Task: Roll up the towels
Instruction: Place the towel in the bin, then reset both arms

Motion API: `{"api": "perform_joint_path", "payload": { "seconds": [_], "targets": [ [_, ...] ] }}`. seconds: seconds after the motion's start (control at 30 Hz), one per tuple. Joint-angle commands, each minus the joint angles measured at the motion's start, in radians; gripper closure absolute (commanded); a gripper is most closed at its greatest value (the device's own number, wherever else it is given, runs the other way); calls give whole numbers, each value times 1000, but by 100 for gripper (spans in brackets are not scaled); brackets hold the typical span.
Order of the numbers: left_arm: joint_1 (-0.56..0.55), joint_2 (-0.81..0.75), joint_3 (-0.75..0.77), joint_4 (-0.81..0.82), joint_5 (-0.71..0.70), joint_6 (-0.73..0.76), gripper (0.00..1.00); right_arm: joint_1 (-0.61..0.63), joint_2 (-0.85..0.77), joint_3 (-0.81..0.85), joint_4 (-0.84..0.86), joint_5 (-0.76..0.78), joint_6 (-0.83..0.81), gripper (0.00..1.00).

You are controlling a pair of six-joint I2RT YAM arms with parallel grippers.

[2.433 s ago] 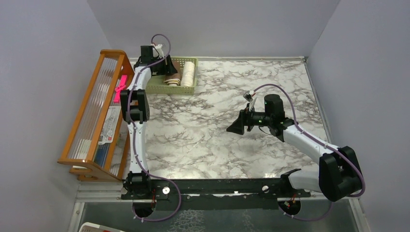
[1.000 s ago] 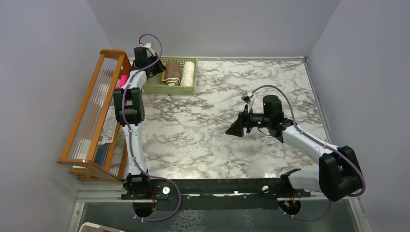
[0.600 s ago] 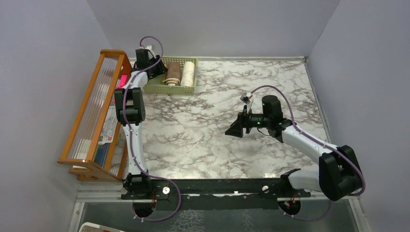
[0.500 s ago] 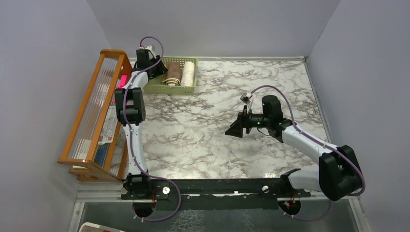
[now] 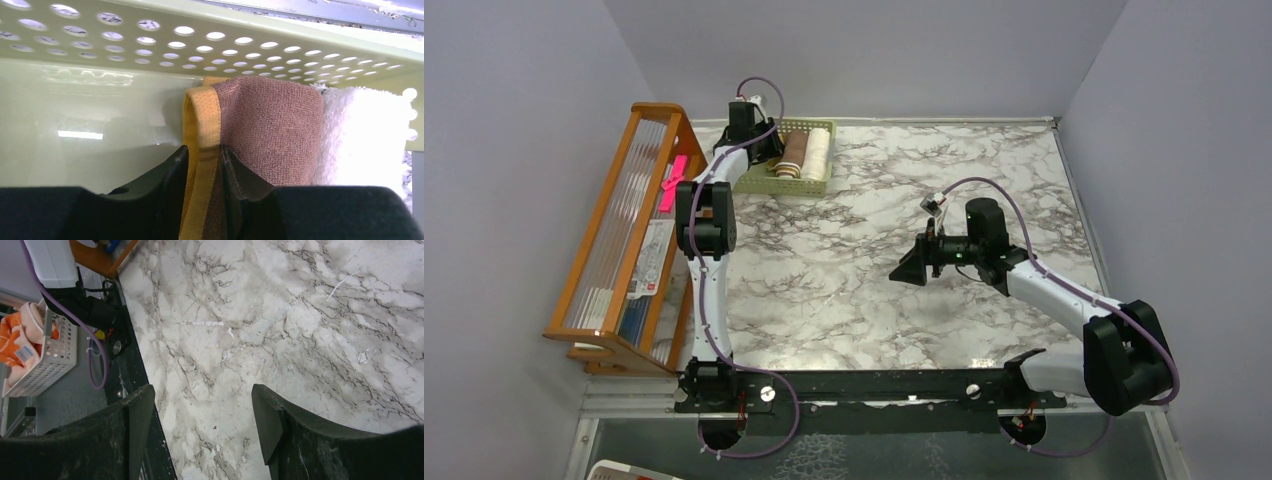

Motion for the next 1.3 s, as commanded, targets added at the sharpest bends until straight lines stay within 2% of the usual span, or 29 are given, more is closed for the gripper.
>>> {"api": "perform_joint_path", "payload": {
  "seconds": [0.0, 0.2, 0.4, 0.57, 0.73, 0.83, 0.9, 1.0, 1.13, 1.27],
  "targets": [
    [-22, 35, 41, -52, 3, -3, 69, 8, -20, -27, 23, -20, -6, 28],
    [-24, 35, 53, -86, -33, 6, 68, 7, -43, -36, 14, -14, -8, 28],
    [6, 0, 100, -147, -111, 46, 48, 7, -70, -38, 4, 6, -9, 27],
    [16, -53, 175, -200, -158, 96, 41, 7, -72, -32, 4, 15, -9, 27],
    [15, -142, 173, -213, -186, 124, 35, 8, -65, 11, -19, 35, -26, 27],
    [6, -204, 169, -210, -145, 150, 23, 7, -77, 42, -27, 111, -8, 27],
    [-15, -262, 149, -206, -132, 182, 20, 7, -86, 66, -24, 163, 5, 27],
    [-64, -386, 45, -171, -153, 226, 16, 8, -116, 102, 16, 231, 36, 25],
    [-97, -646, -277, 6, -122, 206, 13, 8, -124, 178, 21, 365, 118, 23],
    [-112, -900, -557, 144, -70, 185, 7, 8, -79, 282, -45, 560, 211, 22]
  ]
}}
